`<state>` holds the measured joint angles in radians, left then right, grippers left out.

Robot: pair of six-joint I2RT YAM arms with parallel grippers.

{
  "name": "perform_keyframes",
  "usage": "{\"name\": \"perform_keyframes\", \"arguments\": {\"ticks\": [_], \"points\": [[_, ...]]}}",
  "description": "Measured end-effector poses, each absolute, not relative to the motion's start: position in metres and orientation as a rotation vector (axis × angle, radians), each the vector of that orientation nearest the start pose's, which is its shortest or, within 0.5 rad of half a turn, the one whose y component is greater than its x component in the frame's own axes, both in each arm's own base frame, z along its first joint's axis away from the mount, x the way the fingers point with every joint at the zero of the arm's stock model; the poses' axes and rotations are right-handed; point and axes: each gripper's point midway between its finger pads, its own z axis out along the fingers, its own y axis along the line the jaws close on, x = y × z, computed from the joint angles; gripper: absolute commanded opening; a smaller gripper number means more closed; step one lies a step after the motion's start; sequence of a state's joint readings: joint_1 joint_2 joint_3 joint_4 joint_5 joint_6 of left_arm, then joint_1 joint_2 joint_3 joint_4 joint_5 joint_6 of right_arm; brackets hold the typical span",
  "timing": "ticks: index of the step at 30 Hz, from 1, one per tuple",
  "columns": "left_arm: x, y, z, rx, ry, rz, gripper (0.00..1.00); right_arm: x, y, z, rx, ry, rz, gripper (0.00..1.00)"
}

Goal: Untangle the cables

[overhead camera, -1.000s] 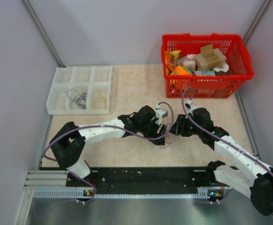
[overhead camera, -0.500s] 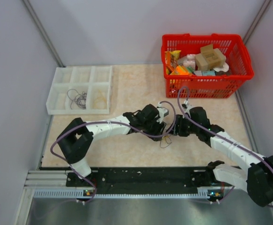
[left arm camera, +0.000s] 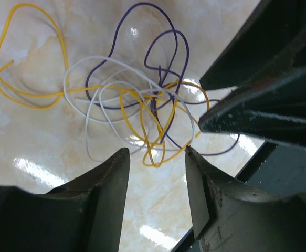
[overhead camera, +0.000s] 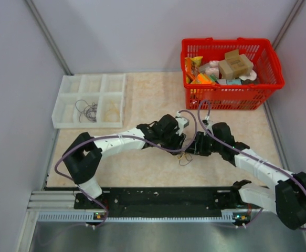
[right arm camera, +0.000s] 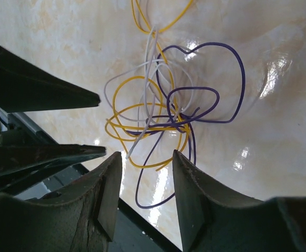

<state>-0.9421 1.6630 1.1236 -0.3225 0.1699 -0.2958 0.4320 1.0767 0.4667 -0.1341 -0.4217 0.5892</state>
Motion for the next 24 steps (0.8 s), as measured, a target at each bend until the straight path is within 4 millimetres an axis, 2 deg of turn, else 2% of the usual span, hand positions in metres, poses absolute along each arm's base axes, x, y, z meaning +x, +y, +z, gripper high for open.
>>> {"name": "perform_keyframes", "arguments": {"ticks": [3,5,6,7,9,11,16,22,24], "points": [[0.216,-0.367,0.082,0.896,2.422,-0.723,0.53,0.209,0.199,0.078,-0.033,2.443,0.989,0.42],[0.217,-0.370,0.073,0.904,2.437,-0.725,0.50,0.210,0.201,0.080,-0.038,2.433,0.999,0.41],[0.217,-0.370,0.069,0.908,2.445,-0.725,0.43,0.210,0.201,0.081,-0.040,2.430,1.003,0.41],[0.217,-0.370,0.067,0.909,2.450,-0.723,0.31,0.210,0.202,0.081,-0.040,2.428,1.007,0.40],[0.217,-0.371,0.060,0.911,2.470,-0.718,0.14,0.211,0.203,0.082,-0.044,2.423,1.016,0.39],[0.218,-0.372,0.059,0.918,2.471,-0.713,0.01,0.211,0.204,0.081,-0.041,2.428,1.022,0.39],[0.217,-0.370,0.069,0.918,2.453,-0.714,0.00,0.208,0.205,0.078,-0.036,2.430,1.040,0.41],[0.215,-0.368,0.111,0.901,2.370,-0.767,0.00,0.210,0.210,0.083,-0.028,2.412,1.084,0.43],[0.213,-0.369,0.125,0.900,2.339,-0.798,0.00,0.211,0.213,0.086,-0.028,2.396,1.105,0.37]]}}
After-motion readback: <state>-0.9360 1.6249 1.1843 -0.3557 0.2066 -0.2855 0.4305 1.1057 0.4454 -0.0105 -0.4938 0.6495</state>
